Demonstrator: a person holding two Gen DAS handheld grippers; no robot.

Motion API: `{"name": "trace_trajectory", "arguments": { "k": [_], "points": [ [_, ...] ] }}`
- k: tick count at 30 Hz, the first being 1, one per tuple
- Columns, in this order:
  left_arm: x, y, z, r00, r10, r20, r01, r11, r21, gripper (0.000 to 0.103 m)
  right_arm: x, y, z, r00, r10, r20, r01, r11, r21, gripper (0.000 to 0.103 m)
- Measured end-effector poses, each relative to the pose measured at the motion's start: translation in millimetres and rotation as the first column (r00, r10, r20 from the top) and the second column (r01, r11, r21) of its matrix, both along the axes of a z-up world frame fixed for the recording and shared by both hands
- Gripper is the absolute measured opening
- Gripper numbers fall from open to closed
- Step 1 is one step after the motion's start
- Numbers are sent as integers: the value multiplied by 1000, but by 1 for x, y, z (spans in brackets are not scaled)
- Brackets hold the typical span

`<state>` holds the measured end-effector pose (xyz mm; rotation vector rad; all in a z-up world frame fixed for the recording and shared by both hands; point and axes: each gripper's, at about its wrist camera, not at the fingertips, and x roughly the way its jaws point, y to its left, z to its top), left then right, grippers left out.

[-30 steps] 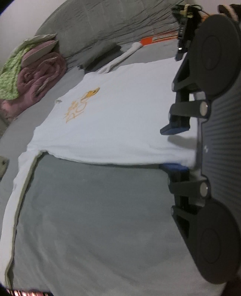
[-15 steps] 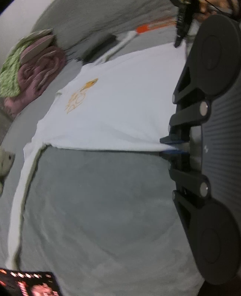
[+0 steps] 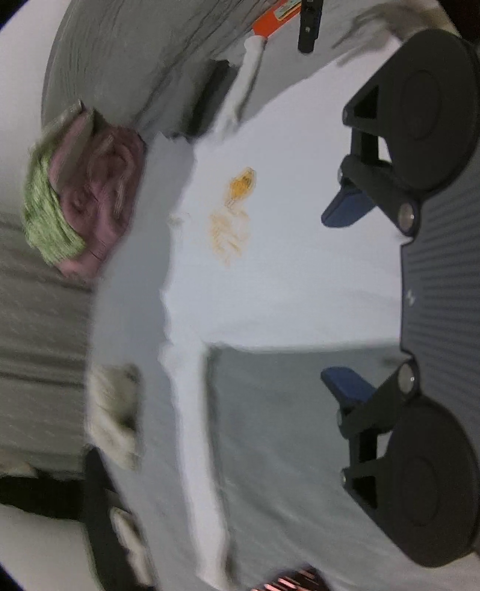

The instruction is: Fold clothes

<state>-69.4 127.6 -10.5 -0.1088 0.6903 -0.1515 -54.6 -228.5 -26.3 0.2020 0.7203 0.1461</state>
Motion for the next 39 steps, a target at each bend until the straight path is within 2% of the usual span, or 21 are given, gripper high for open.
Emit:
{"name": "trace_trajectory", "arguments": {
  "k": [2,6,9,12,13,17,21,27,31,33,35,39],
  "points": [
    [13,-18,-4,998,-20,59,19,1000,16,88,11,14,-3,1000,11,29,-10,1000,-4,75],
    [26,-44,-19,991,-42,127,37,998,42,88,33,42,-11,998,10,54,-10,1000,8,76],
    [36,-58,-35,989,-60,138,48,995,90,89,46,67,-16,997,12,72,-10,1000,-26,77],
    [45,-66,-53,996,-55,70,46,990,132,89,58,85,-29,999,10,36,-6,996,-87,78],
    [43,-64,-54,996,-57,68,48,990,132,90,60,87,-33,1000,3,14,-2,995,-96,79],
    [36,-60,-58,996,-65,61,56,990,129,96,57,90,-41,999,24,23,-21,989,-145,96],
    [28,-55,-62,996,-72,54,65,990,126,97,47,86,-43,998,60,34,-53,982,-183,97],
    [12,-41,-62,991,-120,60,114,989,92,97,28,71,-42,991,135,24,-129,979,-160,97],
    [14,-37,-55,993,-118,24,115,989,96,97,14,68,-40,978,206,23,-196,957,-214,100],
    [19,-33,-50,996,-88,-5,88,995,50,97,13,64,-37,982,187,6,-181,960,-212,103],
    [28,-28,-42,996,-82,-32,82,997,-7,98,15,53,-32,987,163,-12,-163,974,-158,103],
    [54,-19,-22,999,1,-39,-4,998,-62,99,31,25,-17,998,60,-19,-60,997,-39,103]
  ]
}}
